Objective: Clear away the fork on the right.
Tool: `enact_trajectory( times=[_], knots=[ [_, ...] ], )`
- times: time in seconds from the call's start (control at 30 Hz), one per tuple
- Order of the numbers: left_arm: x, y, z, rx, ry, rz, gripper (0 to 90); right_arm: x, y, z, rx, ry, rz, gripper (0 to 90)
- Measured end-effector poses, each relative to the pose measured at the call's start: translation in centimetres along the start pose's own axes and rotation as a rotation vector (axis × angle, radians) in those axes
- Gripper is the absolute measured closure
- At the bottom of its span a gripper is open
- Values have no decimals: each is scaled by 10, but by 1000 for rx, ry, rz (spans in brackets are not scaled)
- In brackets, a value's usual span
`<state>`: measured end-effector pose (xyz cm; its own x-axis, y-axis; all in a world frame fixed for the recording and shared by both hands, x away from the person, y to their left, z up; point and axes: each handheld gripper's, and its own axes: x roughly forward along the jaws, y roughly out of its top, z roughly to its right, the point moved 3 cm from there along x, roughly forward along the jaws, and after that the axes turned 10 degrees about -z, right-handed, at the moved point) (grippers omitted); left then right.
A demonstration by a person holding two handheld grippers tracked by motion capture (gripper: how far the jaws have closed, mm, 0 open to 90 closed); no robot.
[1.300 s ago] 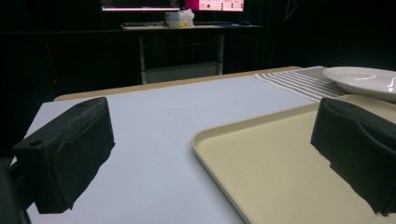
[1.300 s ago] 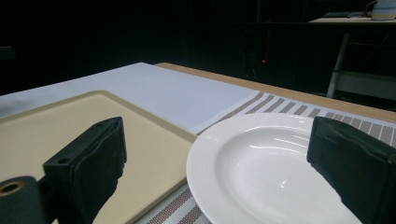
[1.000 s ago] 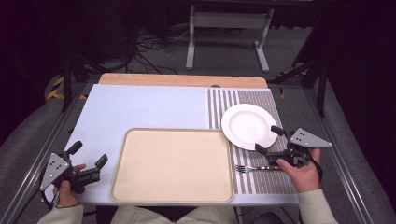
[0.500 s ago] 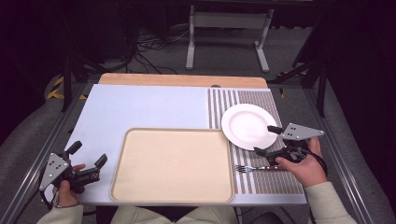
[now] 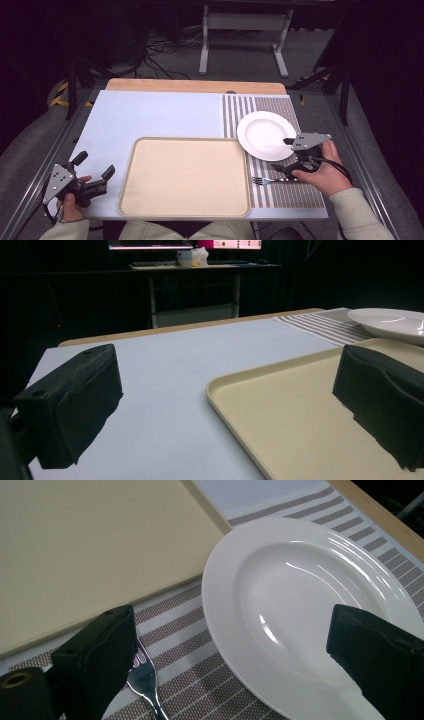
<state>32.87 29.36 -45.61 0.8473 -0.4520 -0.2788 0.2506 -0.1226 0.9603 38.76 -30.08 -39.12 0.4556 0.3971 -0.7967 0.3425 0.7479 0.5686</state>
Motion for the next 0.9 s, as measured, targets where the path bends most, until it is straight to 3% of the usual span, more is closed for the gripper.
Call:
enact_trajectory(
  times=[0.7, 0.9],
  knots=[
    [0, 0, 1, 7, -3, -5, 0, 2, -6, 1, -128, 53, -253, 73],
    [0, 0, 0, 5, -4, -5, 0, 5, -6, 0, -150, 70, -298, 81]
  ],
)
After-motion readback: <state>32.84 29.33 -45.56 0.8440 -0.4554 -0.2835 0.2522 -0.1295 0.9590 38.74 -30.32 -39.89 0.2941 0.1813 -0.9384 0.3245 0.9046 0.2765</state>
